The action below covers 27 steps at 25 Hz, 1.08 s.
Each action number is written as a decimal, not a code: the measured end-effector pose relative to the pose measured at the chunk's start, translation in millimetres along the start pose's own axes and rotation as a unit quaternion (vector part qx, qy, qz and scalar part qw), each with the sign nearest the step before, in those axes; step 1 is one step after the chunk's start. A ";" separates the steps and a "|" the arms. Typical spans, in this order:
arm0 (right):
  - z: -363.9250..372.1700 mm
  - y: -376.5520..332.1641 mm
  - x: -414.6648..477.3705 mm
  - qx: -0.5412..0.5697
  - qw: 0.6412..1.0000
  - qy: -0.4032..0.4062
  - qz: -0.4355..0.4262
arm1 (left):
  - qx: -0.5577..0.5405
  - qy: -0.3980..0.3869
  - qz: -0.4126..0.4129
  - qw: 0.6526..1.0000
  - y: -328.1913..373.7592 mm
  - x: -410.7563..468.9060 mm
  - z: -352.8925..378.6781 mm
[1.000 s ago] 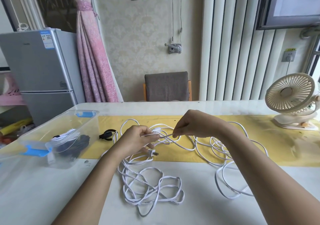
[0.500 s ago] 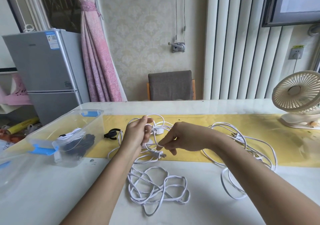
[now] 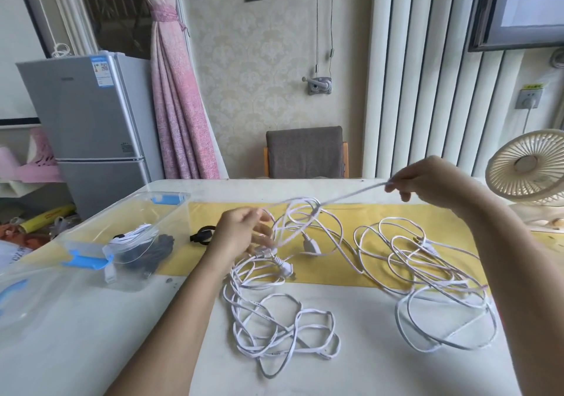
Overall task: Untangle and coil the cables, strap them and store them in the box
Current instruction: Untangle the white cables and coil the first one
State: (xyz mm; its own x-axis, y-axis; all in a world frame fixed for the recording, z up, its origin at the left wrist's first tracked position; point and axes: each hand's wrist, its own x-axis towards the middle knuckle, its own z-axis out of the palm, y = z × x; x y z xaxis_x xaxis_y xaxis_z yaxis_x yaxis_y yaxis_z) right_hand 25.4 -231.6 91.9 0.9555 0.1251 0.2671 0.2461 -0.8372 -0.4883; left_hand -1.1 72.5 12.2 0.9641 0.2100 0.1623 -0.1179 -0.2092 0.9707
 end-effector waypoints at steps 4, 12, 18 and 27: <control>13.0 4.7 0.7 -0.214 0.950 -0.221 0.051 | 0.151 -0.061 -0.004 0.987 -4.7 -5.9 16.5; 70.1 -66.4 -24.9 0.029 0.956 -0.292 -0.029 | 0.128 -0.079 -0.027 0.988 -12.7 -19.5 46.0; 121.6 -75.2 -22.8 -0.020 0.991 -0.128 -0.044 | 0.264 -0.080 0.083 0.958 -6.1 -15.9 29.5; 132.7 -73.4 -30.2 -0.015 0.966 -0.256 -0.022 | 0.365 -0.172 0.236 0.884 -8.8 -17.7 27.6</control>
State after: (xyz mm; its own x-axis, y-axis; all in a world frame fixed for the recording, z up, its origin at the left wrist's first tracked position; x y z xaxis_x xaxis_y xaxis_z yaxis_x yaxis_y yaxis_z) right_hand 0.0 -103.2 9.4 0.9008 0.4025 -0.1629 0.2915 -0.8386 -0.4601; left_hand -10.6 44.2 -4.1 0.8786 -0.3418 0.3336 -0.4624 -0.7834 0.4152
